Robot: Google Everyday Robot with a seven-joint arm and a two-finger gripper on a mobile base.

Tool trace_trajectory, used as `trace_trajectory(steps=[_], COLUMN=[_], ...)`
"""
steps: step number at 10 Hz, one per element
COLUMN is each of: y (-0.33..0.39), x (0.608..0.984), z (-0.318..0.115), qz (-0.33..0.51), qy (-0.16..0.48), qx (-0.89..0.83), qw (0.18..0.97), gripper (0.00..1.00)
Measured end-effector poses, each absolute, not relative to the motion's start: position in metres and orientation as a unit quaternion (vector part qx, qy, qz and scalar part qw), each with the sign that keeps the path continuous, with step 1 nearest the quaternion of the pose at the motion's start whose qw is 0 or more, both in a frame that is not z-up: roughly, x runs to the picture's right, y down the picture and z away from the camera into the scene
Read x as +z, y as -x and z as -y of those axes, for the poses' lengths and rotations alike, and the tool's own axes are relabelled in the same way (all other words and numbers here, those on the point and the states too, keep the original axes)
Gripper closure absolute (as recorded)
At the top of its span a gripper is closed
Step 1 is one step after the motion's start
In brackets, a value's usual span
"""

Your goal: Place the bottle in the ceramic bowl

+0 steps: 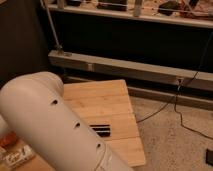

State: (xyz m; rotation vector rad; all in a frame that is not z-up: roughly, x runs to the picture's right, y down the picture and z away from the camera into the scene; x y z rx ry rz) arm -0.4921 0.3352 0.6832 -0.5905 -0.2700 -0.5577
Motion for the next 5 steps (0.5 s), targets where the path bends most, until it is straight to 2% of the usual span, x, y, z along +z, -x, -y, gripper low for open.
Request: trace_trajectory(steps=[4,5], y=[0.4856,0.4826], x=[0.6876,0.6891], z=[-0.3392,-0.3393], qz=[0.165,0.167], qy=[0.315,0.320], qx=[-0.274,-0.277], qw=[0.893,0.891], gripper=[0.96,1.00])
